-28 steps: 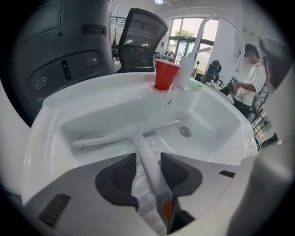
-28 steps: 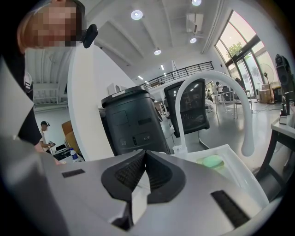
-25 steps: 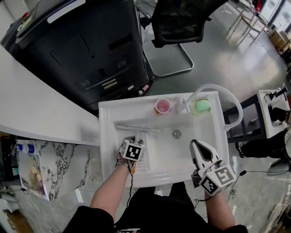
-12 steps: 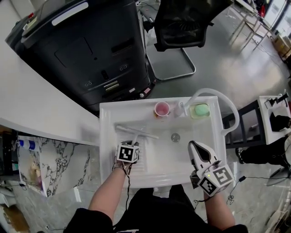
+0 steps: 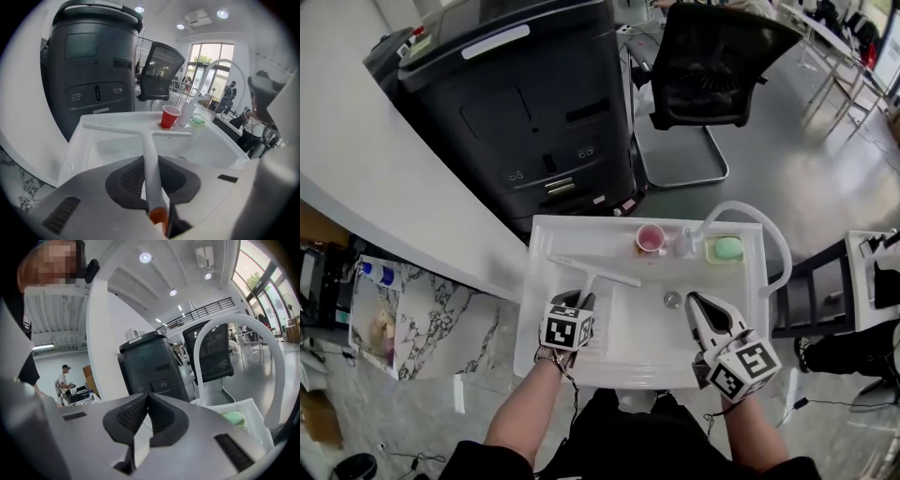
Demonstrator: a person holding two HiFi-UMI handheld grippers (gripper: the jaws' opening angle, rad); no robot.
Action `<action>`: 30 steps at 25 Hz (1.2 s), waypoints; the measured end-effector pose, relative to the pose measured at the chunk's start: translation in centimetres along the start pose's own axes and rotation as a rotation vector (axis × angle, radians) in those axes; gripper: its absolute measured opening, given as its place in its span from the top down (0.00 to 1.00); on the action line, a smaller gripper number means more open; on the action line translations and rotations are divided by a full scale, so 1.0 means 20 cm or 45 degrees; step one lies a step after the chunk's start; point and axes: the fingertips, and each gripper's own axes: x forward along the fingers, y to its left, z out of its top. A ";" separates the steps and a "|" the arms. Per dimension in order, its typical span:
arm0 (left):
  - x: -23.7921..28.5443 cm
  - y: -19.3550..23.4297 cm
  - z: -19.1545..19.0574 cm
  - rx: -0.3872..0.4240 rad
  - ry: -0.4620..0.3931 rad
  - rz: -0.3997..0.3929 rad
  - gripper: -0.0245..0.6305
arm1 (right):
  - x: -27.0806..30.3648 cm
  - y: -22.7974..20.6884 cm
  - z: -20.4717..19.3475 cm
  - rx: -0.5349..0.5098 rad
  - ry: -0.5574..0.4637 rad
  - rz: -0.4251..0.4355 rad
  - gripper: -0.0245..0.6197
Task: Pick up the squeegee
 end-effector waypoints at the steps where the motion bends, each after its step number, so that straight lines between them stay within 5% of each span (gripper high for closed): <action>1: -0.04 -0.01 0.03 -0.009 -0.035 0.009 0.84 | 0.00 0.01 0.01 -0.008 -0.001 0.020 0.94; 17: -0.85 -0.41 0.40 -0.091 -0.595 0.192 0.84 | -0.10 0.12 0.16 -0.119 -0.040 0.384 0.94; 23: -1.13 -0.54 0.31 -0.133 -0.717 0.335 0.84 | -0.13 0.22 0.14 -0.144 -0.018 0.537 0.94; 30: -1.32 -0.59 0.10 -0.194 -0.723 0.414 0.84 | -0.16 0.41 0.08 -0.129 0.008 0.653 0.94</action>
